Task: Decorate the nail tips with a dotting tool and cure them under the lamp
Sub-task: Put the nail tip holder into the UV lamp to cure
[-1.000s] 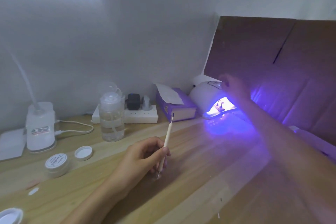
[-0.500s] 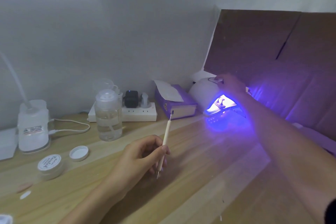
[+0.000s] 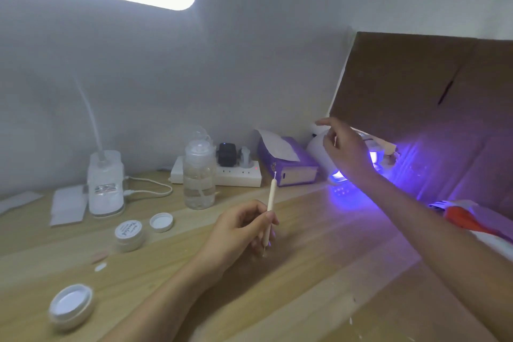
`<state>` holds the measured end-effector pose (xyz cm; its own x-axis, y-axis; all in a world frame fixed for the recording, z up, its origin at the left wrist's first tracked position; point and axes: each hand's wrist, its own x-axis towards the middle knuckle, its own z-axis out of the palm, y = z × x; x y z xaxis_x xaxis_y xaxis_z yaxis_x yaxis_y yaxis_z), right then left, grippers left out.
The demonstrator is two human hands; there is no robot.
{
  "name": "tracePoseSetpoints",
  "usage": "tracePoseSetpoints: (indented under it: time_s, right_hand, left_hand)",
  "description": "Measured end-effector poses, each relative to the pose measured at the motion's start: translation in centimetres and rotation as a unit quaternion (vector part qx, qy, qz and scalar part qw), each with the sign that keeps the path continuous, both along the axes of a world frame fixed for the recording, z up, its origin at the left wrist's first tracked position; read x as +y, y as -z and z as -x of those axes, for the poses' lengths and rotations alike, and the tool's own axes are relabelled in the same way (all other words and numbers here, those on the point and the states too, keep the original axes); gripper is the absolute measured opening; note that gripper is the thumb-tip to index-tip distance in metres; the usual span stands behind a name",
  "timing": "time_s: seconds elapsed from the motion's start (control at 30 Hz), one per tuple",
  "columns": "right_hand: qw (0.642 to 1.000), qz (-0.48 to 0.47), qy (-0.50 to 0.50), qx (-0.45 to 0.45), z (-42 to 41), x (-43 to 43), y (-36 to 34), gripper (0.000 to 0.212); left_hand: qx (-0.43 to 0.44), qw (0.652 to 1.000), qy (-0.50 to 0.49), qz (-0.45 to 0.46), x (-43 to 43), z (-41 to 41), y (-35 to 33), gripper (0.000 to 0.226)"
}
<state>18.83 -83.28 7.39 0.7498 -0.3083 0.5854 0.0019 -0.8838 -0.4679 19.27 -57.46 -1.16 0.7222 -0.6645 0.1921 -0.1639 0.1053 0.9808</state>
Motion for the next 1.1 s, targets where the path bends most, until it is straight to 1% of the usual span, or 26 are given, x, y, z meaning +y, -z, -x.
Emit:
tracePoseSetpoints:
  time_s: [0.03, 0.07, 0.1, 0.17, 0.2, 0.23, 0.33, 0.4, 0.5, 0.57, 0.6, 0.67, 0.7, 0.73, 0.8, 0.87, 0.93, 0.97, 1.0, 1.07, 1.1]
  right_hand:
    - [0.998, 0.011, -0.057, -0.029, 1.6, 2.2, 1.0, 0.034]
    - [0.991, 0.044, -0.118, -0.045, 3.1, 4.1, 2.2, 0.032]
    - [0.982, 0.095, -0.162, -0.031, 4.9, 6.0, 3.0, 0.031]
    - [0.949, 0.234, -0.208, -0.031, 6.7, 8.5, 4.0, 0.035]
    - [0.931, 0.289, -0.222, -0.03, 7.1, 9.2, 4.3, 0.038]
    - [0.924, 0.31, -0.223, -0.026, 7.3, 9.9, 4.5, 0.042]
    - [0.93, 0.303, -0.209, -0.019, 7.3, 11.1, 4.1, 0.045]
    - [0.931, 0.295, -0.213, -0.021, 7.2, 11.6, 3.3, 0.04]
    - [0.928, 0.288, -0.232, -0.049, 6.7, 13.2, 2.2, 0.026]
    - [0.926, 0.268, -0.251, -0.081, 6.1, 14.8, 1.8, 0.014]
    - [0.93, 0.238, -0.265, -0.086, 5.9, 15.6, 1.8, 0.009]
    - [0.939, 0.12, -0.315, -0.073, 5.8, 18.0, 2.0, 0.012]
    - [0.934, 0.055, -0.344, -0.075, 5.8, 19.5, 2.3, 0.014]
    - [0.924, -0.001, -0.374, -0.078, 5.8, 21.2, 2.6, 0.016]
    - [0.894, -0.076, -0.434, -0.081, 6.0, 24.8, 3.4, 0.018]
    - [0.86, -0.147, -0.486, -0.052, 6.4, 28.4, 4.4, 0.016]
    - [0.816, -0.211, -0.538, -0.008, 6.7, 31.9, 5.2, 0.013]
    - [0.8, -0.22, -0.557, 0.018, 6.8, 33.5, 5.4, 0.015]
    - [0.792, -0.21, -0.572, 0.042, 6.7, 35.1, 5.6, 0.017]
    - [0.786, -0.158, -0.591, 0.087, 6.3, 37.8, 6.0, 0.021]
    - [0.784, -0.134, -0.597, 0.105, 6.0, 39.1, 6.1, 0.017]
  left_hand:
    - [0.001, 1.0, -0.004, 0.002, 0.0, 0.0, -0.1, 0.02]
    - [0.003, 1.0, -0.009, 0.004, 0.0, 0.1, -0.1, 0.02]
    - [0.002, 1.0, -0.015, 0.005, 0.0, 0.2, -0.2, 0.02]
    - [-0.005, 1.0, -0.026, 0.007, 0.1, 0.5, -0.4, 0.02]
    - [-0.011, 0.999, -0.032, 0.007, 0.2, 0.7, -0.5, 0.02]
    - [-0.014, 0.999, -0.038, 0.007, 0.4, 0.9, -0.7, 0.02]
    - [0.019, 0.997, -0.066, 0.017, 1.1, 1.4, -1.5, 0.02]
    - [0.052, 0.995, -0.082, 0.03, 1.7, 1.8, -2.1, 0.018]
    - [0.07, 0.993, -0.087, 0.043, 3.2, 2.7, -2.9, 0.015]
    - [0.083, 0.992, -0.084, 0.052, 5.7, 3.6, -3.6, 0.021]
    - [0.086, 0.992, -0.076, 0.051, 7.2, 4.2, -3.9, 0.026]
    - [0.084, 0.994, -0.069, 0.03, 11.1, 5.4, -4.3, 0.034]
    - [0.075, 0.995, -0.07, 0.012, 13.1, 6.1, -4.2, 0.034]
    - [0.06, 0.995, -0.073, -0.01, 15.3, 7.0, -4.1, 0.031]
    - [0.029, 0.995, -0.08, -0.054, 19.4, 8.8, -3.7, 0.028]
    - [0.012, 0.992, -0.091, -0.088, 23.2, 10.6, -3.3, 0.028]
    - [0.003, 0.987, -0.108, -0.119, 26.8, 12.3, -3.1, 0.026]
    - [0.0, 0.984, -0.119, -0.135, 28.5, 13.0, -3.1, 0.025]
    - [-0.007, 0.979, -0.134, -0.156, 30.0, 13.7, -3.1, 0.025]
    - [-0.035, 0.962, -0.176, -0.207, 33.1, 15.0, -3.1, 0.023]
    - [-0.061, 0.947, -0.204, -0.241, 34.6, 15.6, -3.0, 0.022]
